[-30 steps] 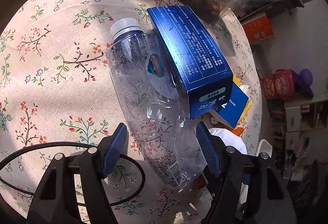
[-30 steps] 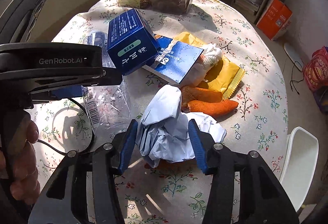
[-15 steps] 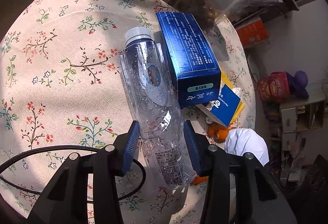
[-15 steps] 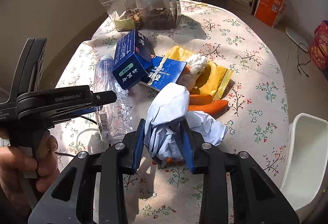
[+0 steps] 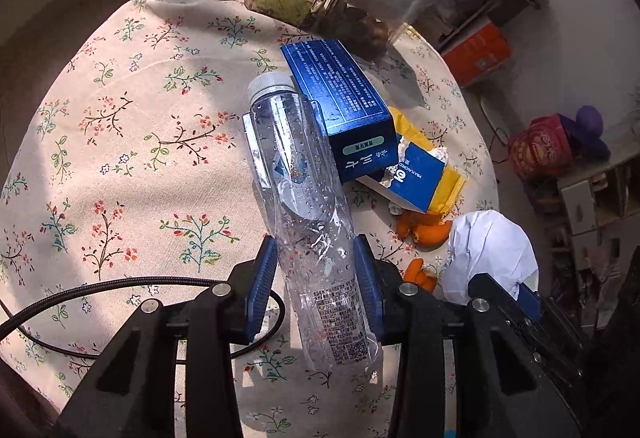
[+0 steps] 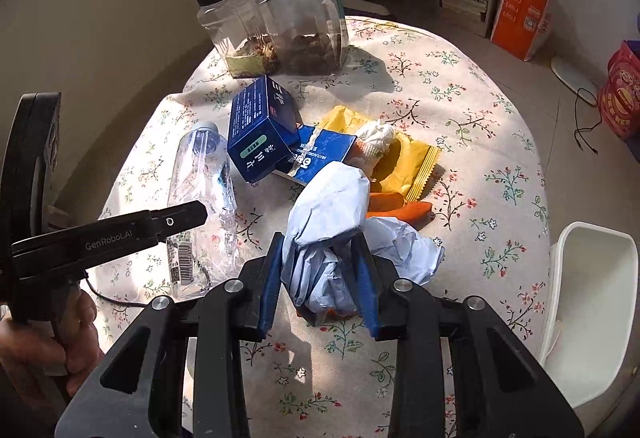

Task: Collect trash
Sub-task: 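Carry the bottle and blue plastic over the white bin and open both tools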

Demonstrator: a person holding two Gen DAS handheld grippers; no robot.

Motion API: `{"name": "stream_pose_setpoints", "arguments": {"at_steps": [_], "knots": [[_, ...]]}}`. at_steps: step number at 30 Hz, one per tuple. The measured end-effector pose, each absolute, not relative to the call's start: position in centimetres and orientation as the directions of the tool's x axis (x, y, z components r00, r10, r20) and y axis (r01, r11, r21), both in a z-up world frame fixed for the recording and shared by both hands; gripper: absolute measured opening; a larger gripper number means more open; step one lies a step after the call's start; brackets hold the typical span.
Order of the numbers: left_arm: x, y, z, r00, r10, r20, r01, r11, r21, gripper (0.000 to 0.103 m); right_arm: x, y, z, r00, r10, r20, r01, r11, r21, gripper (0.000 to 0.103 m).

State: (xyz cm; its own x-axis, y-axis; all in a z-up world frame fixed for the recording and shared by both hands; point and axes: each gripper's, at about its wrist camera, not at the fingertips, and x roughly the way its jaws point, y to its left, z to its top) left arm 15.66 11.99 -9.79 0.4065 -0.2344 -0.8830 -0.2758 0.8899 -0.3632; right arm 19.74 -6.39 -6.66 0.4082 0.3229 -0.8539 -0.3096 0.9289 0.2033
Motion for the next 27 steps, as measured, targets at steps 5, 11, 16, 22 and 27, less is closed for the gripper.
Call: {"name": "stream_pose_setpoints", "arguments": {"at_steps": [5,11,16,22,27], "knots": [[14.2,9.7,-7.3,0.468,-0.132,-0.874,-0.189,0.951,-0.246,0.040,19.2,-7.5,-5.5,0.433,0.332,-0.838,-0.298,0.930,0.215,0.032],[11.8,6.9,-3.4,0.565,-0.038,-0.824,-0.100,0.988,-0.114,0.040,18.2,-9.9,-4.0,0.469,0.339,-0.816,-0.260,0.936,0.239,0.032],[9.4,3.8,0.3,0.648,0.003,-0.762,-0.033,0.999,-0.024,0.040,17.1,-11.9,-2.6,0.502,0.346,-0.793,-0.242,0.936,0.256,0.032],[5.2,0.7,3.4,0.709,0.020,-0.705,0.012,0.999,0.040,0.040,14.9,-15.2,-0.8,0.546,0.349,-0.762,-0.216,0.937,0.274,0.032],[0.4,0.2,5.6,0.734,0.016,-0.679,0.005,1.000,0.029,0.040,12.9,-18.4,1.1,0.594,0.346,-0.726,-0.191,0.938,0.290,0.032]]}}
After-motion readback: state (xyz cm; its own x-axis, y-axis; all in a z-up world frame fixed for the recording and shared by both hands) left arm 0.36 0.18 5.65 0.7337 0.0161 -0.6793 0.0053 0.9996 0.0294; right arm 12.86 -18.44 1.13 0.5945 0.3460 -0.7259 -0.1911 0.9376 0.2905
